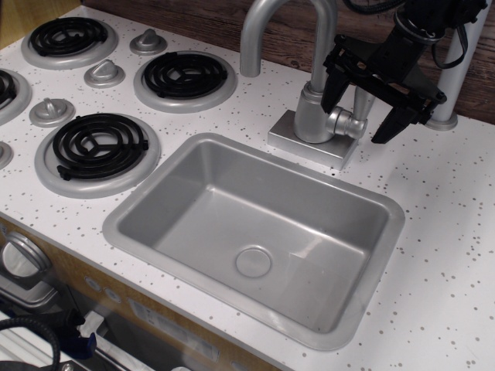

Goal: Lever vertical to front

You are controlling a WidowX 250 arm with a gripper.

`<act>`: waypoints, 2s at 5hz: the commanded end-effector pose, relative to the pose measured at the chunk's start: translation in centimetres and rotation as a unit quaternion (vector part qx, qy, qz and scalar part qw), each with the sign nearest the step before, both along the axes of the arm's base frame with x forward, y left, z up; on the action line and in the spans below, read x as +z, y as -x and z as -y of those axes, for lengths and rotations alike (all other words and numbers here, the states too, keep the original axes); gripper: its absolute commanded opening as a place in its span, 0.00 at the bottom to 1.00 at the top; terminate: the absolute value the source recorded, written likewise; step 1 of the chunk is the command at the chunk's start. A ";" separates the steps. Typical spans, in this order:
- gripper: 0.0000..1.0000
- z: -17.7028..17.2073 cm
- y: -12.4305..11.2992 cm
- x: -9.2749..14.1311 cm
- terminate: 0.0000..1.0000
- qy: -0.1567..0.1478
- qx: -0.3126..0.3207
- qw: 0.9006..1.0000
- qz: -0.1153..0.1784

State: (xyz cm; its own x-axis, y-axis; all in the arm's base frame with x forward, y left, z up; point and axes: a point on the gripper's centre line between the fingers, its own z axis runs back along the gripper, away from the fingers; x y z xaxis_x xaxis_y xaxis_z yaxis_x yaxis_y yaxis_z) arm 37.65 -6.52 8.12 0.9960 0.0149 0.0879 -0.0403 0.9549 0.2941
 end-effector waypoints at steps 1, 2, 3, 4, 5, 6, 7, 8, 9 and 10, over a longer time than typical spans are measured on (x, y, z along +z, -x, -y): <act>1.00 0.0 0.0 0.0 0.00 0.000 0.000 1.000 0.000; 1.00 -0.4 -1.2 1.2 0.00 -0.007 -0.014 1.000 0.026; 1.00 -0.5 -2.3 2.0 0.00 -0.017 -0.035 0.997 0.062; 1.00 -0.7 -3.7 2.4 0.00 -0.016 -0.043 0.996 0.082; 1.00 -1.1 -4.4 2.8 0.00 -0.023 -0.052 0.995 0.084; 1.00 -1.4 -5.3 2.9 0.00 -0.025 -0.064 0.994 0.084; 1.00 -1.7 -5.9 2.3 0.00 -0.019 -0.068 0.993 0.090; 0.00 -1.7 -6.2 2.0 0.00 -0.016 -0.066 0.994 0.086; 0.00 -1.4 -5.5 1.9 0.00 -0.014 -0.053 0.995 0.077; 0.00 -0.7 -4.0 1.6 0.00 -0.015 -0.032 0.997 0.071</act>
